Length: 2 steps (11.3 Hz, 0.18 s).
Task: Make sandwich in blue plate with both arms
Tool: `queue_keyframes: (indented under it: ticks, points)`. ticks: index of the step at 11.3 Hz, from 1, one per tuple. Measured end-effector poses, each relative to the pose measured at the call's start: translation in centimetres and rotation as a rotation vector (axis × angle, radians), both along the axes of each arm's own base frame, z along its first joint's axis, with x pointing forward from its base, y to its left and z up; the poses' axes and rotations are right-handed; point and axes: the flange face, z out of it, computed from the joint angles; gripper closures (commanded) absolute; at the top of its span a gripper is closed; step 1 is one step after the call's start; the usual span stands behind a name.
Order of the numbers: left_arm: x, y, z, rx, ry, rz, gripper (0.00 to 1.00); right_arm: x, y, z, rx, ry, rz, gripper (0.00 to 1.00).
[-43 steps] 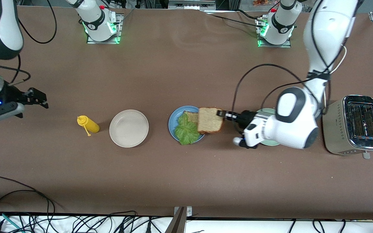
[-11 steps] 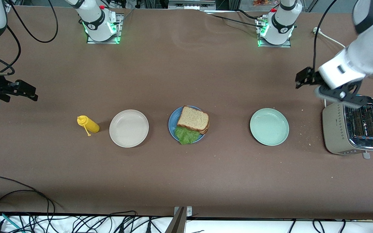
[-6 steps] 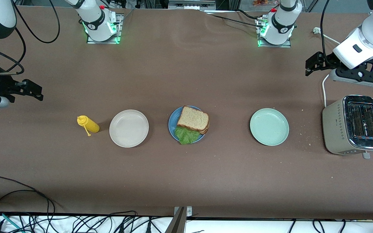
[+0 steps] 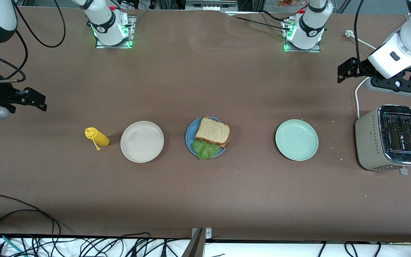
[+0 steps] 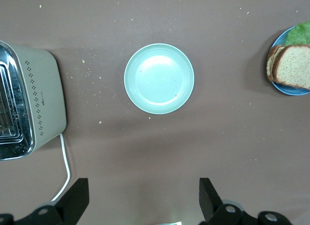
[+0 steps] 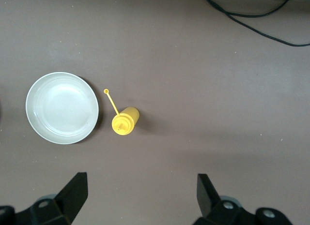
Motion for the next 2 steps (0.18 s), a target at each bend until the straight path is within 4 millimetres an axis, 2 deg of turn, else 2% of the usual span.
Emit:
queue_keyframes:
  ticks: [2]
  points:
    - [-0.03, 0.60, -0.07, 0.001, 0.009, 0.012, 0.00, 0.00, -0.14, 0.00, 0.000, 0.000, -0.002, 0.00]
